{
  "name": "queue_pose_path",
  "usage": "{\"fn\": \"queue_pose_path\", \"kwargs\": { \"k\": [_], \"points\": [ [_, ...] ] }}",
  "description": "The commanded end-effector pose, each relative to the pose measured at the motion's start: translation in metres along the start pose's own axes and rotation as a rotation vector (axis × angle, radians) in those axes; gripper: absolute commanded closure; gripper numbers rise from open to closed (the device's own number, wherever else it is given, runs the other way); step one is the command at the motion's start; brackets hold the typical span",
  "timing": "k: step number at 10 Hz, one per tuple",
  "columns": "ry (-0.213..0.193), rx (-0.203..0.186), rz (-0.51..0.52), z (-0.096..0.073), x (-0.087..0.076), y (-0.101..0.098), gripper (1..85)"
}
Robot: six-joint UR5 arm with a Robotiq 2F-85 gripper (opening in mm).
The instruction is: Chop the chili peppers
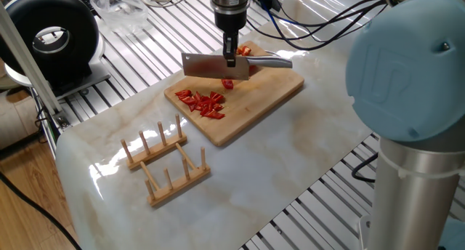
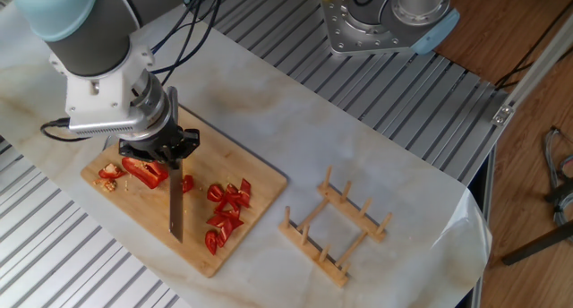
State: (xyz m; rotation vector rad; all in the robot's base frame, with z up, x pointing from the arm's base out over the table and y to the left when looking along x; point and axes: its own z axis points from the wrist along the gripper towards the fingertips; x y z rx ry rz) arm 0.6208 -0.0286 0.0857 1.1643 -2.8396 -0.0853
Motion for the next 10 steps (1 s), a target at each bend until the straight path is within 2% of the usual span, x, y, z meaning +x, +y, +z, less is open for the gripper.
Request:
{"fn": "queue_pose_path", "kwargs": {
  "k": [1, 6, 10],
  "points": [
    [-0.009, -0.012, -0.031, 0.0023, -0.0047, -0.0005, 84.3],
    [-0.013, -0.008, -0.047, 0.0053, -0.0068, -0.0049, 84.3],
    [-0.022, -0.031, -0.053, 0.0057, -0.0054, 0.0001, 84.3]
  ]
}}
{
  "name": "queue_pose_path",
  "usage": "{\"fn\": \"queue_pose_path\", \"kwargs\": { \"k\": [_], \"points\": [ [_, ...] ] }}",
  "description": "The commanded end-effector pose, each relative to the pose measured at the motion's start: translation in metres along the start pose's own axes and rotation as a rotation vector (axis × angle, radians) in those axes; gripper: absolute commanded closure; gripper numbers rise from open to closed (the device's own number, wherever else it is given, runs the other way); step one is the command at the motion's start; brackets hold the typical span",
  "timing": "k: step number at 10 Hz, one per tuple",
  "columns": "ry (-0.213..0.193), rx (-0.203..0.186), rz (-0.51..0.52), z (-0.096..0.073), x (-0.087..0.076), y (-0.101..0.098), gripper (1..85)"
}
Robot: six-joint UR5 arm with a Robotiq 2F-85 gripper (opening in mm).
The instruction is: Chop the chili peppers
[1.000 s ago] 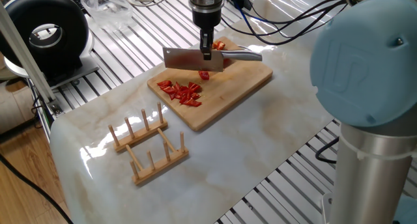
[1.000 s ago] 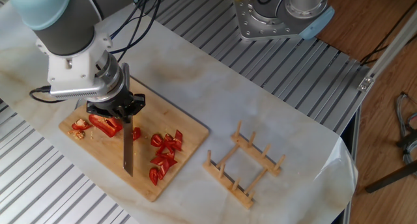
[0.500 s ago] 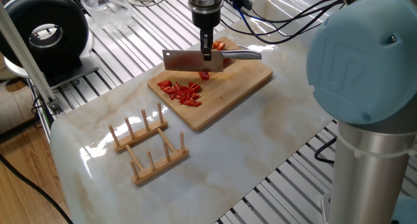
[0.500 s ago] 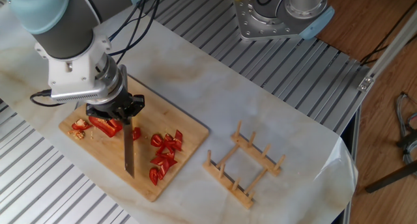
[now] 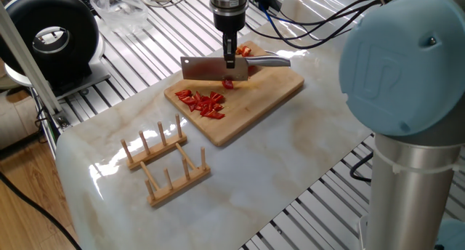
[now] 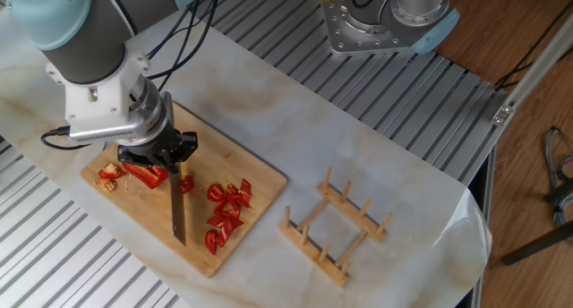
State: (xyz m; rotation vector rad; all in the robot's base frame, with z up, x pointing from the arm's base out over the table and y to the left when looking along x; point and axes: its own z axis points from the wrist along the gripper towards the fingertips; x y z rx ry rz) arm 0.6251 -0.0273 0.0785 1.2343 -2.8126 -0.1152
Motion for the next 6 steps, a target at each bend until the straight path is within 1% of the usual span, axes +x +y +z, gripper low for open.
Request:
{"fn": "queue_pose_path", "kwargs": {
  "k": [1, 6],
  "points": [
    [-0.015, -0.019, -0.006, -0.0020, -0.0004, 0.0038, 84.3],
    [-0.028, -0.026, -0.008, -0.0034, -0.0023, 0.0070, 84.3]
  ]
}}
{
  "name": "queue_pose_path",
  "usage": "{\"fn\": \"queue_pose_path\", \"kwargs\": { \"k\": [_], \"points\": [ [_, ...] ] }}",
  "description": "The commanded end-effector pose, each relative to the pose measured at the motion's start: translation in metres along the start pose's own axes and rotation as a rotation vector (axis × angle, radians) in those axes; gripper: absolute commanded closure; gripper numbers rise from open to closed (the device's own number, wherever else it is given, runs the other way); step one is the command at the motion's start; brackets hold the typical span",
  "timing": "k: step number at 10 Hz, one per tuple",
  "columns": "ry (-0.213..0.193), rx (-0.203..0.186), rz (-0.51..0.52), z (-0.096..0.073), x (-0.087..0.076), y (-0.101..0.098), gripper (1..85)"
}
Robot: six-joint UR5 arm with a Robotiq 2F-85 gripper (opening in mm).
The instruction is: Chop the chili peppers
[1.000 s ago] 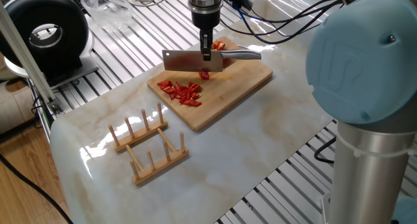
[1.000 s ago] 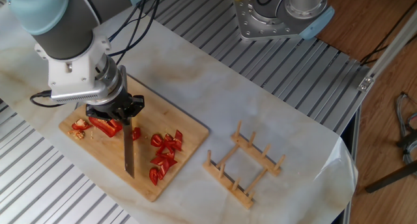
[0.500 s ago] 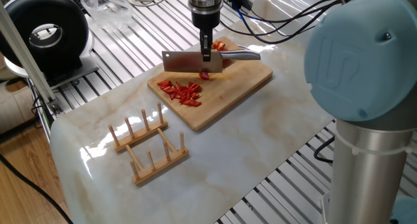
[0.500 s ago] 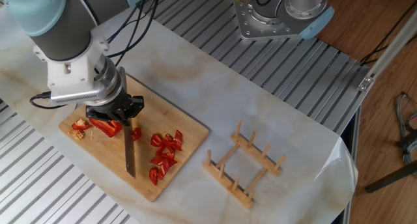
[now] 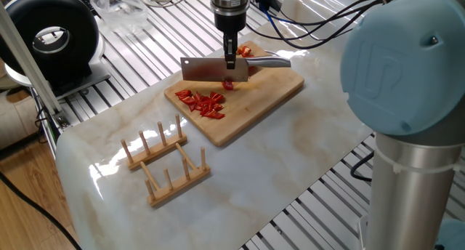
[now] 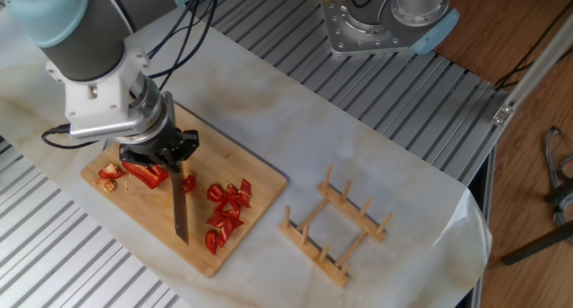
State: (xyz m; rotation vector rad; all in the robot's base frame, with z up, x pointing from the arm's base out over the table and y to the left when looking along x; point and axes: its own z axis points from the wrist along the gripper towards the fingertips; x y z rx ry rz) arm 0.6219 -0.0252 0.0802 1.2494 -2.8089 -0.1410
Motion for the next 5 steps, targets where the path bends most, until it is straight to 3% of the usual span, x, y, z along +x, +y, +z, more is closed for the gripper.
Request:
{"fn": "queue_pose_path", "kwargs": {
  "k": [1, 5],
  "points": [
    [-0.018, -0.010, -0.001, -0.0027, -0.0033, 0.0032, 84.3],
    [-0.015, -0.005, -0.007, -0.0015, -0.0023, 0.0009, 84.3]
  ]
}}
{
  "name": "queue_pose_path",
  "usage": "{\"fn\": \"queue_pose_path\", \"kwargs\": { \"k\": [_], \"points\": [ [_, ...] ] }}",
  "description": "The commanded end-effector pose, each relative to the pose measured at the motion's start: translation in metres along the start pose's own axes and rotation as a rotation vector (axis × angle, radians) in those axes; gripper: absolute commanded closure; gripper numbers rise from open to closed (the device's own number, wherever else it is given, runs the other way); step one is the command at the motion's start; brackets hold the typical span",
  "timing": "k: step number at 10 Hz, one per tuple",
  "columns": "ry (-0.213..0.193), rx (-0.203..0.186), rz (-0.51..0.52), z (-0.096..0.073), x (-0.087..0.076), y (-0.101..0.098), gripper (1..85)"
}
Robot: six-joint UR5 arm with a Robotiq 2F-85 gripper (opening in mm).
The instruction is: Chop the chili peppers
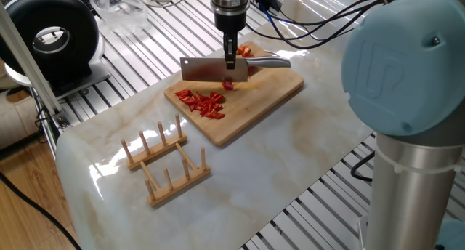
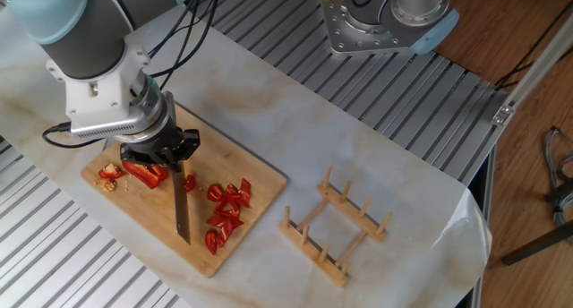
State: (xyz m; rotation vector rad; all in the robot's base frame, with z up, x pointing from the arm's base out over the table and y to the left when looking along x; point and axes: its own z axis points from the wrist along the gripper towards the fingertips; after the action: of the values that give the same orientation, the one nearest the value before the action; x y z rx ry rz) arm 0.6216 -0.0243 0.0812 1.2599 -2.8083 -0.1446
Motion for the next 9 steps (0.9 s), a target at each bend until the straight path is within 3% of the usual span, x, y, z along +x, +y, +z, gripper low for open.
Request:
{"fn": "queue_pose_path", "kwargs": {
  "k": [1, 4, 9],
  "points": [
    [-0.014, -0.009, 0.003, 0.0000, -0.0025, 0.0009, 84.3],
    [-0.022, -0.023, 0.004, 0.0026, -0.0047, 0.0025, 84.3],
    [-0.015, -0.004, 0.011, 0.0058, -0.0045, -0.0017, 84.3]
  ]
}}
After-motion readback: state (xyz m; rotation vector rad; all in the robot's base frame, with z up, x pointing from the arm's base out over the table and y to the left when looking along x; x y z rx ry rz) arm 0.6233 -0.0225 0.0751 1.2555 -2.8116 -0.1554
